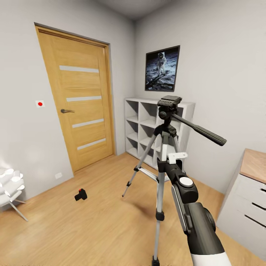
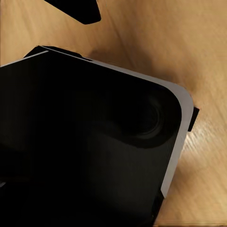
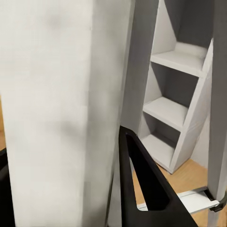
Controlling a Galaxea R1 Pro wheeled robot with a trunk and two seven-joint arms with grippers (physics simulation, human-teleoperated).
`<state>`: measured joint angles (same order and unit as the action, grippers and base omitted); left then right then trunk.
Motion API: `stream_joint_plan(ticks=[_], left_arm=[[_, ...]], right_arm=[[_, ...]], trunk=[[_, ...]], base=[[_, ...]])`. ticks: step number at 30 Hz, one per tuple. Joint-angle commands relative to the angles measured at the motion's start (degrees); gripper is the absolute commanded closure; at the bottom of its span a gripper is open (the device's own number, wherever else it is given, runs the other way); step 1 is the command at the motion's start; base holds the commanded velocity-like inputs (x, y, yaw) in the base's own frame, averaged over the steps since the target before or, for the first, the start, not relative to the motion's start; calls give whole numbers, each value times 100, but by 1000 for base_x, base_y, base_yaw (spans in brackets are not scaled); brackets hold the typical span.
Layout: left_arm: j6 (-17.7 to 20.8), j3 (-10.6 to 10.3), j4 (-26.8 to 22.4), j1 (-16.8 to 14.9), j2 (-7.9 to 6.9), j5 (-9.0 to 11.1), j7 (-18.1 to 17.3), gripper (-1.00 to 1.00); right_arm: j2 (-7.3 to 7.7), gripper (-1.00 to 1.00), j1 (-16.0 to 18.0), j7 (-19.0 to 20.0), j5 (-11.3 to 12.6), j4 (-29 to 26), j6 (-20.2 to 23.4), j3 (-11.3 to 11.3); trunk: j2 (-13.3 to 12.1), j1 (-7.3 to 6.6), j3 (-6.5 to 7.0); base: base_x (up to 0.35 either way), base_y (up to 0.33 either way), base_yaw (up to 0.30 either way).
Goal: Attach the digital camera to the camera tripod in the bedroom.
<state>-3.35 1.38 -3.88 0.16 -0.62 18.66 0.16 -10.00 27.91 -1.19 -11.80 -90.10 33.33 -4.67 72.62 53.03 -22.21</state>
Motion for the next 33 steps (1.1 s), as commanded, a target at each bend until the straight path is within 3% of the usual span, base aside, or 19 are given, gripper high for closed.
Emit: stream_joint_plan(ticks=[1, 33], left_arm=[[-8, 11, -7, 2, 0, 17, 2, -100], [-16, 16, -7, 2, 0, -5, 2, -100]], right_arm=[[0, 100, 4, -12, -33, -8, 31, -7], [0, 100, 4, -12, -33, -8, 7, -7]], trunk=[[4, -1, -5], [4, -1, -5]], base=[[-108, -273, 0], [-139, -264, 0]])
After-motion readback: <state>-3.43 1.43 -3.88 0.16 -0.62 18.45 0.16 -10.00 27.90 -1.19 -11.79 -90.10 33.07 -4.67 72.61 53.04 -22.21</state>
